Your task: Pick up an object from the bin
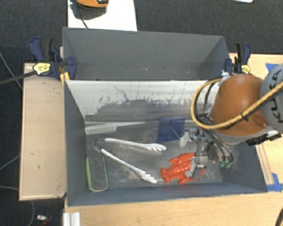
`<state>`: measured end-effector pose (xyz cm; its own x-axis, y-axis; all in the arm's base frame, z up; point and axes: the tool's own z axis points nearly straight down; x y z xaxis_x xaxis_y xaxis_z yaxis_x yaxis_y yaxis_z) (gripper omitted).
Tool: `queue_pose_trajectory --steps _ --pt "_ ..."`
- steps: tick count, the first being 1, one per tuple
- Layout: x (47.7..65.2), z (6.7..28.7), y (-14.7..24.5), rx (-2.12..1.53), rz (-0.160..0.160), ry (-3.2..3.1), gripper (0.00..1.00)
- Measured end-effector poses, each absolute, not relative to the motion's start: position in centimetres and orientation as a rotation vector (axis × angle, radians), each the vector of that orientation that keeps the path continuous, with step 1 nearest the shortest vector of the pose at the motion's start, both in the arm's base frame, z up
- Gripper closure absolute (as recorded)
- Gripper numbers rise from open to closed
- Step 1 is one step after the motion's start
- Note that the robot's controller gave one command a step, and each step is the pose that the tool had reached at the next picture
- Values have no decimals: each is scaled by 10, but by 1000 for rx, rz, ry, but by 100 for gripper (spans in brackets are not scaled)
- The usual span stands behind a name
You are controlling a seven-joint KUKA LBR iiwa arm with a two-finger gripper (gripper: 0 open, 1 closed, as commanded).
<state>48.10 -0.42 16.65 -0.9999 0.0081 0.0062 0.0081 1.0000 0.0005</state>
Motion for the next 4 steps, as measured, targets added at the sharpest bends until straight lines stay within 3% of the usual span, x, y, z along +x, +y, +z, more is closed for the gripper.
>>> queue_pose_trajectory --steps 1,2,3,4 --pt "483 171 -4 -13 -1 -3143 0" --pt "490 111 -11 -199 -2 -3140 0" --pt "486 76 -19 -55 -1 -3151 0" --pt "506 71 -49 915 1 -3013 100"
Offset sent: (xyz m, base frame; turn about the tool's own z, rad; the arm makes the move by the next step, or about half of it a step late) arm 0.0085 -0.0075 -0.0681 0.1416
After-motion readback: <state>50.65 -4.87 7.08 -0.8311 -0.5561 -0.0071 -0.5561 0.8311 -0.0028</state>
